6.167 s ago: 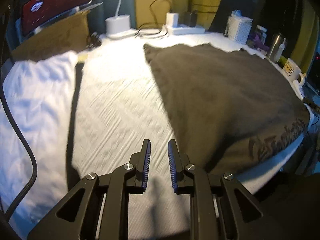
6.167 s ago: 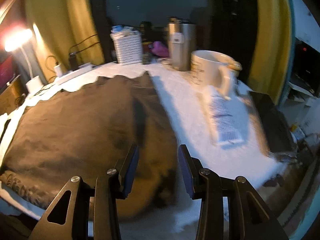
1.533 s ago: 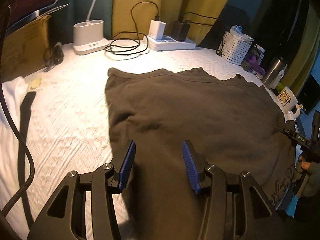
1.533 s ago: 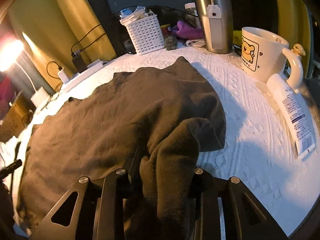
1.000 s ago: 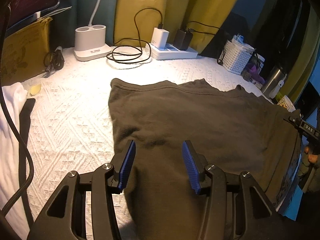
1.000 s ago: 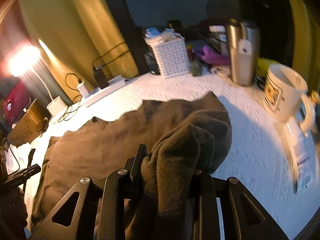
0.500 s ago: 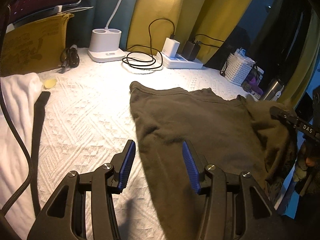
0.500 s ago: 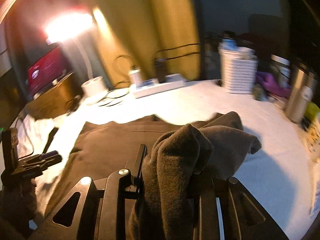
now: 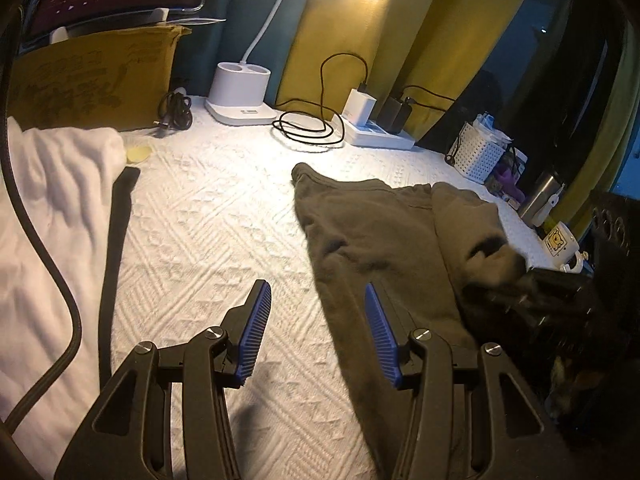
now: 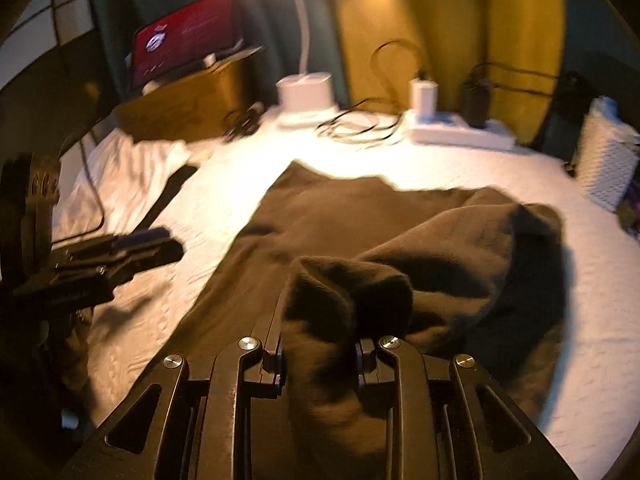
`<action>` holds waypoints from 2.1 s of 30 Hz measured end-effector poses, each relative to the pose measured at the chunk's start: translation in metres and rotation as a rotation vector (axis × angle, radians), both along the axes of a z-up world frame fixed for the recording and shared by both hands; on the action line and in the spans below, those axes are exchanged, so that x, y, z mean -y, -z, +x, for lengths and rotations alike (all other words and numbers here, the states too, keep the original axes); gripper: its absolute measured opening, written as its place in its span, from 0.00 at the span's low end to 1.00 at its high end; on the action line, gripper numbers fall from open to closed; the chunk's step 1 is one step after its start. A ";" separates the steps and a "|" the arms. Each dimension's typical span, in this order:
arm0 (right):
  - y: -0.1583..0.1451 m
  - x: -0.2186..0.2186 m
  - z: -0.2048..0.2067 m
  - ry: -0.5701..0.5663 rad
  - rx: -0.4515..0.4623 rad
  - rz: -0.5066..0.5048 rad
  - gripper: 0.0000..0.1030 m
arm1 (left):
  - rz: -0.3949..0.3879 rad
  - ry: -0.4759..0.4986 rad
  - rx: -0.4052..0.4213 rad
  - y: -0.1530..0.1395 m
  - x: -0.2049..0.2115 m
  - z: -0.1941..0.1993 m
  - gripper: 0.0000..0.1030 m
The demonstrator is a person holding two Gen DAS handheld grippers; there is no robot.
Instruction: Fold small clothes
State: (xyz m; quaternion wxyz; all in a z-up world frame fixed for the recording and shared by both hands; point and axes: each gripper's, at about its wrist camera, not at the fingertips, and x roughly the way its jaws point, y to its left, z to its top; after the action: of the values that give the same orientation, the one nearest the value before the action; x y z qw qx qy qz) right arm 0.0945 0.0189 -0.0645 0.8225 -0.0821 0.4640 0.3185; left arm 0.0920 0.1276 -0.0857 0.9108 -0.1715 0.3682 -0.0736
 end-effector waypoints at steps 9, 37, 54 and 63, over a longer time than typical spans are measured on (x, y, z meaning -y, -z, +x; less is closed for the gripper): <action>0.014 -0.025 -0.024 -0.076 -0.051 -0.005 0.25 | 0.003 -0.017 0.011 -0.003 -0.003 -0.016 0.48; -0.043 0.076 -0.048 0.048 0.074 0.063 0.71 | 0.147 0.107 0.082 -0.054 0.076 -0.011 0.53; 0.004 0.179 0.047 0.270 0.051 0.055 0.71 | 0.423 0.347 -0.033 -0.049 0.184 0.074 0.53; 0.016 0.207 0.088 0.311 0.046 0.108 0.71 | 0.558 0.439 -0.122 -0.025 0.227 0.137 0.53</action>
State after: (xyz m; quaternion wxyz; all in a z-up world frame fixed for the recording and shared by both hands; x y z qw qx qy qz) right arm 0.1824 -0.1879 -0.0807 0.8756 0.0280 0.4342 0.2098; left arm 0.2289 -0.0990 -0.0607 0.8614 0.1629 0.4558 -0.1540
